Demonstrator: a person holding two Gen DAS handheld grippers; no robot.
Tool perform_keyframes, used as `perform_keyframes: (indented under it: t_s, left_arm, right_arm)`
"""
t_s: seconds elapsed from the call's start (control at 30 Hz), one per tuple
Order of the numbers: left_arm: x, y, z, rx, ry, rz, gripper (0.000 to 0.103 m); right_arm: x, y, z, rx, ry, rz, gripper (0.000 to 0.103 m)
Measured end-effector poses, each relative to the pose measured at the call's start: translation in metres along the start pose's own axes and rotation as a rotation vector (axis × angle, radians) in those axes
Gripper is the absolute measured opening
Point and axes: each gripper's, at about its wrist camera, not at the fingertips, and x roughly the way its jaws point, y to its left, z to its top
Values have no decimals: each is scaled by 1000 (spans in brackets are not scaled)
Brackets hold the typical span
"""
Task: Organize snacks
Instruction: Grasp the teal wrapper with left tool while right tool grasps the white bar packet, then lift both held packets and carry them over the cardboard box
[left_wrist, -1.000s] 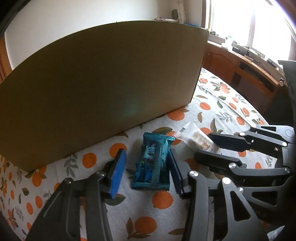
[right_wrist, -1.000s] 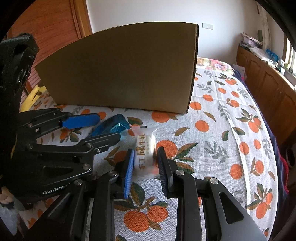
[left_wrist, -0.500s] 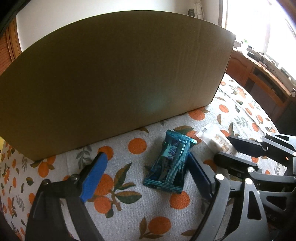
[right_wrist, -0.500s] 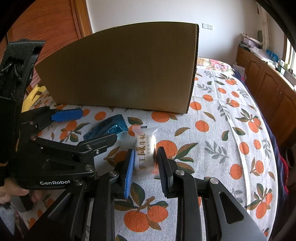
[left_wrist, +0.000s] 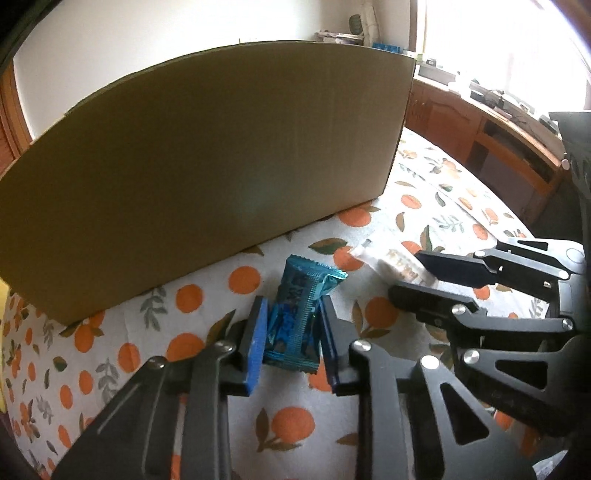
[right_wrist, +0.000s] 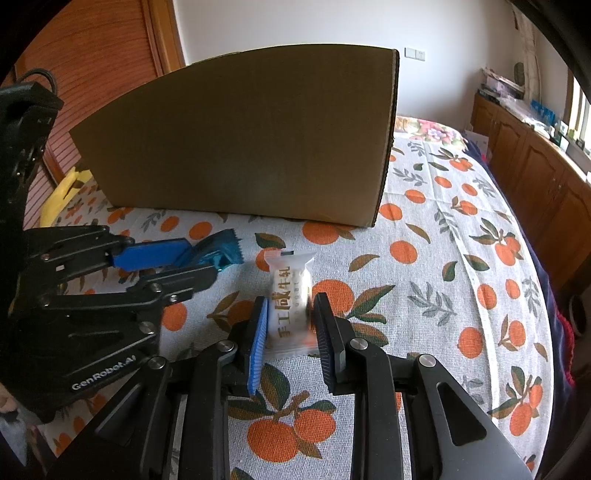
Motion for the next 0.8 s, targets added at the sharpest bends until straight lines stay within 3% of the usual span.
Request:
perform_keyframes:
  t_s: [0.3, 0.8]
  left_arm:
    - [-39, 3, -9, 1, -57, 10, 23]
    - [-99, 13, 11, 1, -178, 39, 24]
  right_arm:
    - [-3, -4, 2, 3, -6, 22, 20]
    - [-83, 4, 27, -56, -144, 34, 20]
